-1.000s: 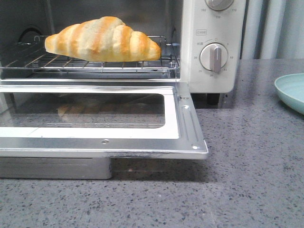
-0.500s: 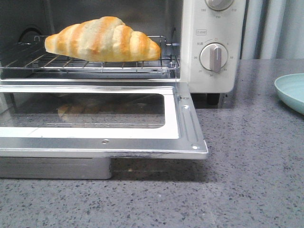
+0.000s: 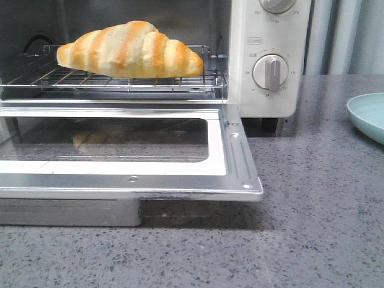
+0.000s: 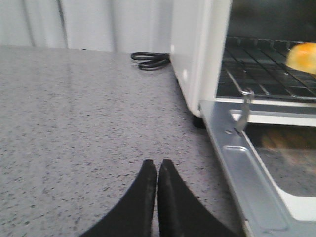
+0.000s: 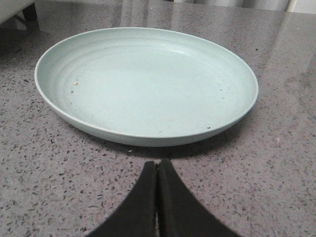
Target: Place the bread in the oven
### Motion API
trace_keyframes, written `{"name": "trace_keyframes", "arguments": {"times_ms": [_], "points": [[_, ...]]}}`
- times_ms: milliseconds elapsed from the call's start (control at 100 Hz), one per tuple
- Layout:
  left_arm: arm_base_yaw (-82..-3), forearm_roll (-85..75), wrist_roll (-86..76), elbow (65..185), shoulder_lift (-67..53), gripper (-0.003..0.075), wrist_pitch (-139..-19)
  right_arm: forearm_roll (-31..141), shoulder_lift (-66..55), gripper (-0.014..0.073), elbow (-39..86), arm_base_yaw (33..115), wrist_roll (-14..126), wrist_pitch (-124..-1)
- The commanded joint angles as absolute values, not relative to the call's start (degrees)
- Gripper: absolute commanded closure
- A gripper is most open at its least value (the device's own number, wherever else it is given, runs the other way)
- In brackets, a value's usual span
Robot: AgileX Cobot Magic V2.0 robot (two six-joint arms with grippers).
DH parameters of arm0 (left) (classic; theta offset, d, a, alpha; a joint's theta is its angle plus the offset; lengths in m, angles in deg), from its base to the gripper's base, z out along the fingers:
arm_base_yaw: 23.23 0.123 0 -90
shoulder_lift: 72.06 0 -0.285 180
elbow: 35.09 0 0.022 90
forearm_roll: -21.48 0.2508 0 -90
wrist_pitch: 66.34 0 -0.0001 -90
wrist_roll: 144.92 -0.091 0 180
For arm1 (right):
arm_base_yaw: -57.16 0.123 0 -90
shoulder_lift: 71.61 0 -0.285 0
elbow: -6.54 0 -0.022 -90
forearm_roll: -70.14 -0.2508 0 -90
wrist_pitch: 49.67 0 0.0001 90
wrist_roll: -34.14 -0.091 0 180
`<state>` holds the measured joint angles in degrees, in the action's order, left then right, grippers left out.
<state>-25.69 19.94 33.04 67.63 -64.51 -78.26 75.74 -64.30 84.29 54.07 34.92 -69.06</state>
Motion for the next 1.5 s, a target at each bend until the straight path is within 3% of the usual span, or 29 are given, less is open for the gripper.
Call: {"name": "trace_keyframes", "arguments": {"times_ms": [0,390,1490], "points": [[-22.71,18.47,32.68,66.38,-66.22,0.0741,-73.95,75.32,-65.52,0.0664,85.11,54.09,35.39,-67.19],[-21.85,18.39,29.51,66.38,-66.21,0.0741,-83.0,75.32,-65.52,0.0664,85.11,54.09,35.39,-67.19],[-21.95,22.5,32.89,66.38,-66.21,0.0741,-82.51,75.32,-65.52,0.0664,85.11,54.09,35.39,-67.19]]}}
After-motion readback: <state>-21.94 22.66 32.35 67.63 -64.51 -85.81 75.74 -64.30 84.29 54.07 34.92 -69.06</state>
